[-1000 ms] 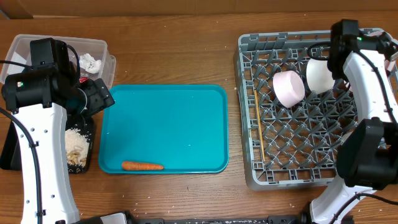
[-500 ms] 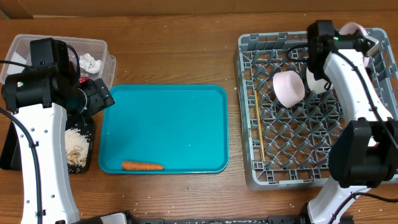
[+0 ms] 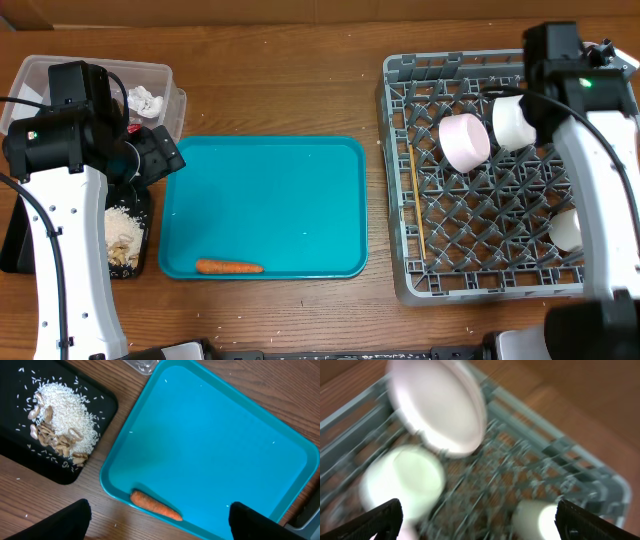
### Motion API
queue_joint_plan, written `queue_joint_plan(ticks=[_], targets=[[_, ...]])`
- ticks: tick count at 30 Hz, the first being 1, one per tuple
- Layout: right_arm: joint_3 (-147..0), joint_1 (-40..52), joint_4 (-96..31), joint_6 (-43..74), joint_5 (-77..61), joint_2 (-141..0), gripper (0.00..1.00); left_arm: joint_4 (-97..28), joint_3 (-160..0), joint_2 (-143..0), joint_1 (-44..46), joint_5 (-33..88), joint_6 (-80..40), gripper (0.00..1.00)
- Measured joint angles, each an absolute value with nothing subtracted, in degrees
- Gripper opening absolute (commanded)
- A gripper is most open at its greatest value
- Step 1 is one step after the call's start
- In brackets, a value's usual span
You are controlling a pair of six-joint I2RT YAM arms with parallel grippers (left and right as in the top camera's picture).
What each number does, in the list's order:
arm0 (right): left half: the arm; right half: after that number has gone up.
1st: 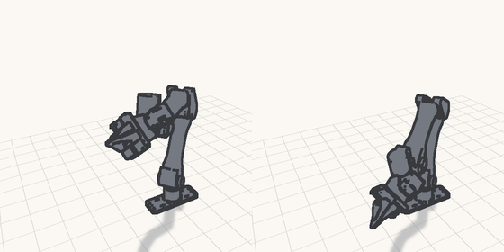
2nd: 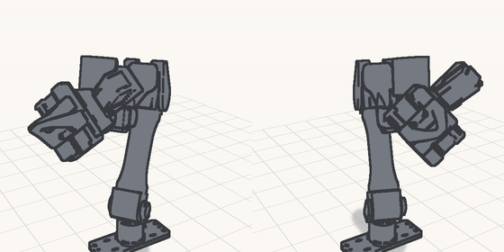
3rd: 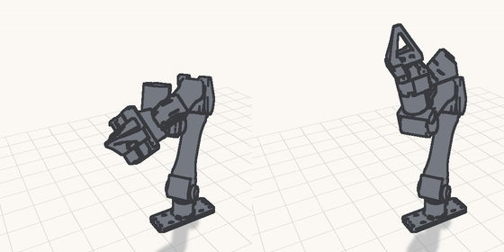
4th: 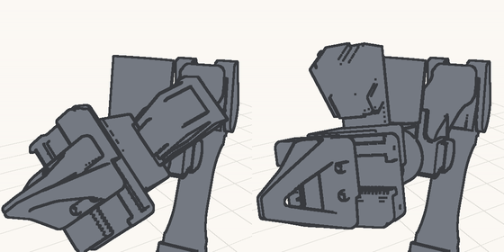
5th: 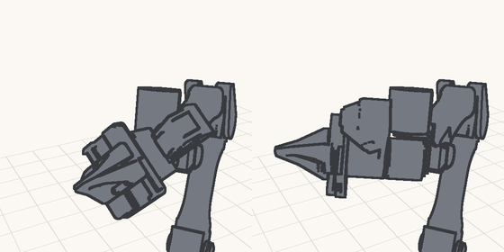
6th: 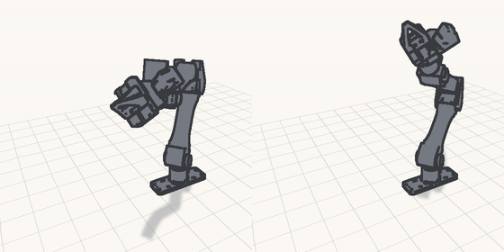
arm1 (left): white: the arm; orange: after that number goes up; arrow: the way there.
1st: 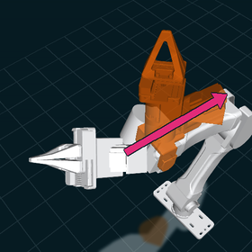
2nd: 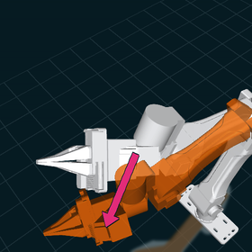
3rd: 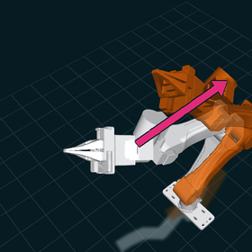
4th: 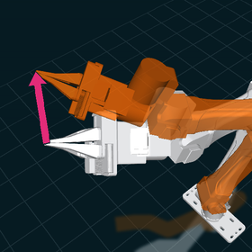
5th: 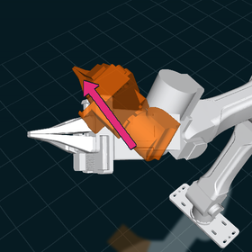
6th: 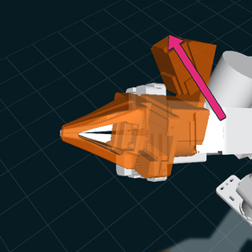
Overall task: Sort waste into correct bins and load items into the dishwasher
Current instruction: 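Lift the white plate right and stand it in the dish rack, then reach the left gripper down to the carrot and grasp it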
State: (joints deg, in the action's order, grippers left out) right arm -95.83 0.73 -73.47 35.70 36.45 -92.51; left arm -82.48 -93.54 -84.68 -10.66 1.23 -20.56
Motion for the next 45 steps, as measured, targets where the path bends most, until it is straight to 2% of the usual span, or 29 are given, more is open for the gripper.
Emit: queue_joint_plan(ticks=[7, 12, 17, 25, 27, 28, 45], targets=[[-95.18, 0.78, -78.65, 23.57, 7.25, -90.80, 1.00, -82.78, -93.54, -84.68, -10.66, 1.93, -20.56, 0.91], [-94.15, 1.58, -82.06, 19.49, -2.02, -90.80, 1.00, -83.66, -93.51, -84.68, -9.56, 3.88, -20.56, 0.91], [-94.13, 4.86, -83.48, 17.32, -5.06, -90.80, 1.00, -84.01, -91.44, -84.68, -3.97, 4.71, -20.56, 0.91], [-94.08, 7.55, -84.66, 14.94, -5.10, -90.80, 1.00, -83.61, -78.19, -84.68, 7.92, 6.04, -25.47, 0.93], [-94.08, 7.53, -84.66, 14.83, -4.89, -90.80, 1.00, -83.33, -74.96, -84.68, 9.37, 6.59, -27.79, 1.00], [-94.08, 7.53, -84.84, 14.74, -4.86, -90.80, 1.00, -83.02, -73.17, -84.71, 10.11, 6.96, -29.58, 1.00], [-94.06, 7.53, -86.46, 14.74, -4.23, -90.80, 1.00, -61.60, -52.03, -84.71, 11.70, 11.25, -50.81, 1.00]])
